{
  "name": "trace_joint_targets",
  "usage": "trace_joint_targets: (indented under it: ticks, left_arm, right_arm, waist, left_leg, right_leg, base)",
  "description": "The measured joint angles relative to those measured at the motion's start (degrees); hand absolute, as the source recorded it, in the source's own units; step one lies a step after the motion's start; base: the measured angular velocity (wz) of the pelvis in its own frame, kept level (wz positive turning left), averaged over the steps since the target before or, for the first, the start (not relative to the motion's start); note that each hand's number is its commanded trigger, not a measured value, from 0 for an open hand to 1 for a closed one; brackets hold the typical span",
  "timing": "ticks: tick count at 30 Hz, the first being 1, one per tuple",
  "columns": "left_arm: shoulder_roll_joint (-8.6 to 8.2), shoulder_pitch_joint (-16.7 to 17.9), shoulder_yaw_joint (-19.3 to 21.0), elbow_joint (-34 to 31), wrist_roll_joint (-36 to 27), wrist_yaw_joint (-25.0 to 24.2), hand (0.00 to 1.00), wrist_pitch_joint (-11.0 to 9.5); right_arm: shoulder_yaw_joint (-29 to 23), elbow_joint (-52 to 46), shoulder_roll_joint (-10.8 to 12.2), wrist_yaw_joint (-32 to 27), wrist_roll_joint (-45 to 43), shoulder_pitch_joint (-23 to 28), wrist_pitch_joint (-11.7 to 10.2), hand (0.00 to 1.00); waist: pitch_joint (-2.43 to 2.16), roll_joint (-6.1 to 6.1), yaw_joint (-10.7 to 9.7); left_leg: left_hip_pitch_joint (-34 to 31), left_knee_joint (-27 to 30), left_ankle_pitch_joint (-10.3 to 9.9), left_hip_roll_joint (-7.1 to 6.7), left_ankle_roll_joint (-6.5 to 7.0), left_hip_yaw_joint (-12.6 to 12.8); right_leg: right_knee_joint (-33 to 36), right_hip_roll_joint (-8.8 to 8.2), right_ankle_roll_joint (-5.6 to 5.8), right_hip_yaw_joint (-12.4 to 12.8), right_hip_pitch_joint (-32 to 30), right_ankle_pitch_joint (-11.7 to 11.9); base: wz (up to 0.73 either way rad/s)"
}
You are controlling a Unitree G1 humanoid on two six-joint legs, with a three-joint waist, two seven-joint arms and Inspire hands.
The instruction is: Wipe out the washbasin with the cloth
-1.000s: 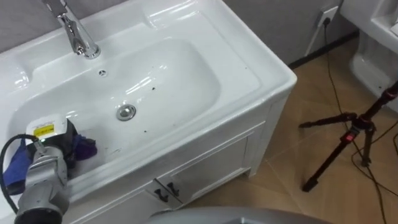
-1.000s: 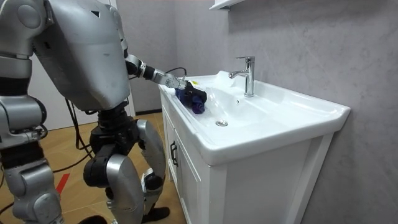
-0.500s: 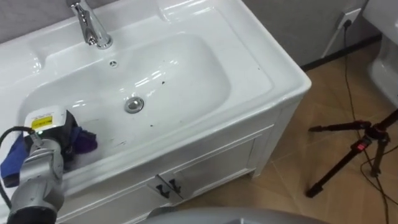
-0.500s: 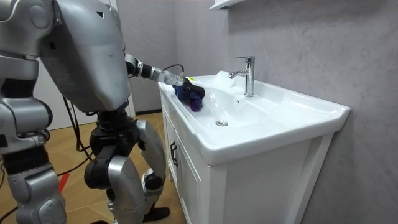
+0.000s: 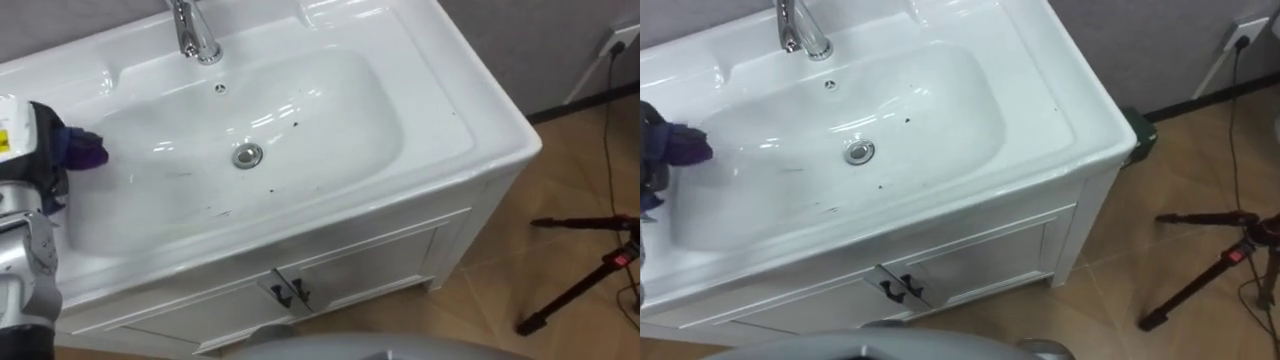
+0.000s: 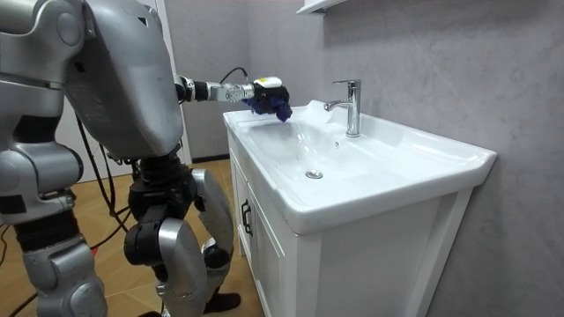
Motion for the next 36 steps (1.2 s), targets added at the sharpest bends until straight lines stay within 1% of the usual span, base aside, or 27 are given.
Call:
trace_joint_targets:
  ticks: [4, 5, 6, 7, 11, 12, 16, 17, 20, 23, 27, 30, 31, 34, 36]
  left_arm:
    - [0.03, 0.0, 0.1, -1.2, -1.8, 2.2, 1.0, -0.4]
    - [0.03, -0.1, 0.1, -1.4, -2.1, 2.6, 1.0, -0.4]
    - [0.03, -0.1, 0.1, -1.5, -2.1, 3.3, 1.0, -0.6]
    - [0.03, -0.1, 0.1, -1.5, -2.2, 3.5, 1.0, -0.7]
    - [0.04, -0.1, 0.2, -1.6, -3.1, 4.6, 1.0, -0.8]
    - [0.04, -0.1, 0.2, -1.5, -3.2, 4.8, 1.0, -0.8]
    - [0.04, 0.0, 0.2, -1.5, -2.9, 5.0, 1.0, -0.5]
    - [0.04, 0.2, 0.2, -1.5, -2.9, 5.0, 1.0, -0.2]
    - [0.04, 1.3, 0.4, -1.5, -3.2, 5.0, 1.0, 0.0]
    - [0.04, 2.5, 0.9, -1.5, -3.4, 5.2, 1.0, 0.1]
    - [0.03, 4.0, 1.7, -1.4, -3.6, 5.5, 1.0, 0.1]
    - [0.03, 4.1, 1.9, -1.4, -3.4, 5.6, 1.0, 0.1]
    - [0.03, 4.1, 1.9, -1.4, -3.4, 5.7, 1.0, 0.2]
    - [0.03, 4.9, 2.2, -1.4, -3.4, 5.7, 1.0, 0.2]
    - [0.03, 4.9, 2.4, -1.4, -3.4, 5.8, 1.0, 0.2]
  right_arm:
    - [0.0, 0.1, 0.2, 0.1, 0.0, 0.1, 0.0, 0.0]
    - [0.0, 0.1, 0.2, 0.0, 0.0, 0.1, 0.0, 0.0]
    - [0.0, 0.1, 0.2, 0.0, 0.0, 0.2, 0.0, 0.0]
    - [0.0, 0.1, 0.2, 0.0, 0.0, 0.2, 0.0, 0.0]
    - [0.0, 0.1, 0.2, 0.4, 0.0, 0.6, 0.0, 0.0]
    - [-0.1, 0.1, 0.2, 0.6, 0.0, 0.8, 0.1, 0.0]
    - [-0.1, 0.1, 0.1, 0.7, 0.0, 1.2, 0.3, 0.0]
    - [-0.1, 0.1, 0.1, 0.7, 0.0, 1.2, 0.4, 0.0]
    - [-0.1, 0.1, 0.1, 0.7, 0.2, 1.1, 0.6, 0.0]
    - [-0.1, 0.1, 0.1, 0.6, 0.2, 1.1, 0.8, 0.0]
    - [-0.1, 0.1, 0.0, 0.5, 0.2, 1.1, 0.7, 0.0]
    - [-0.1, 0.1, 0.1, 0.5, 0.2, 1.1, 0.7, 0.0]
    - [-0.1, 0.1, 0.1, 0.6, 0.2, 1.1, 0.7, 0.0]
    - [-0.1, 0.0, 0.1, 0.6, 0.2, 1.0, 0.7, 0.0]
    - [-0.1, 0.0, 0.1, 0.6, 0.2, 1.1, 0.7, 0.0]
  waist:
    - [0.12, -0.22, 0.1]
    - [0.03, -0.04, 0.1]
    - [0.04, -0.02, 0.0]
    - [0.19, -0.26, 0.1]
    - [0.1, -0.02, 0.1]
    - [0.17, -0.15, 0.1]
    - [0.04, 0.01, 0.5]
    - [-0.07, 0.17, 0.5]
    - [-0.21, 0.27, 0.6]
    - [-0.23, 0.27, 0.6]
    - [-0.21, 0.25, 1.3]
    - [-0.23, 0.39, 1.9]
    - [-0.17, 0.24, 2.0]
    - [-0.3, 0.22, 2.1]
    - [-0.3, 0.18, 2.0]
  left_leg:
    - [0.0, 0.0, 0.0, -0.19, 0.01, 0.0]
    - [0.0, 0.0, 0.0, -0.19, 0.01, 0.0]
    - [0.0, 0.0, 0.0, -0.18, 0.01, 0.0]
    - [0.0, 0.0, 0.0, -0.18, 0.01, 0.0]
    - [0.0, -0.1, 0.0, -0.18, 0.01, 0.0]
    - [0.0, -0.1, 0.0, -0.19, 0.01, 0.0]
    - [0.0, -0.1, 0.0, -0.18, 0.01, 0.2]
    - [0.1, -0.1, 0.0, -0.18, 0.01, 0.2]
    - [0.2, -0.2, 0.0, -0.19, 0.01, 0.3]
    - [0.3, -0.3, 0.0, -0.23, 0.01, 0.0]
    - [1.2, -0.9, 0.0, -0.31, 0.01, 0.0]
    - [1.3, -1.0, 0.1, -0.36, 0.09, -0.1]
    - [1.2, -1.0, 0.1, -0.39, 0.12, -0.1]
    - [1.2, -1.1, 0.3, -0.63, 0.25, -0.2]
    - [1.1, -1.4, 0.4, -0.98, 0.35, -0.6]
  right_leg:
    - [-0.1, -0.19, 0.09, 0.0, 0.1, 0.0]
    - [-0.2, -0.17, 0.09, 0.0, 0.1, 0.0]
    - [-0.2, -0.16, 0.08, 0.0, 0.1, 0.0]
    - [-0.2, -0.15, 0.08, 0.0, 0.1, 0.0]
    - [-0.5, -0.13, 0.08, 0.1, 0.1, 0.0]
    - [-0.5, -0.14, 0.08, 0.1, 0.1, 0.0]
    - [-0.5, -0.13, 0.08, 0.2, 0.1, 0.0]
    - [-0.5, -0.14, 0.08, 0.2, 0.1, 0.0]
    - [-0.4, -0.11, 0.08, 0.1, 0.1, 0.0]
    - [-0.3, -0.09, 0.08, 0.0, 0.2, 0.0]
    - [-0.3, -0.22, 0.08, 0.0, 0.8, 0.0]
    - [-0.3, -0.25, 0.08, 0.0, 0.9, 0.0]
    - [-0.3, -0.28, 0.09, 0.0, 0.9, 0.0]
    - [-0.3, -0.46, 0.15, -0.1, 0.9, -0.1]
    - [-0.3, -0.73, 0.27, -0.5, 0.9, -0.1]
  base:
    - [0.03]
    - [0.0]
    - [0.0]
    - [0.0]
    - [0.0]
    - [0.0]
    - [0.0]
    - [0.0]
    - [0.0]
    - [0.01]
    - [0.0]
    - [0.0]
    - [0.03]
    - [0.04]
    - [0.08]
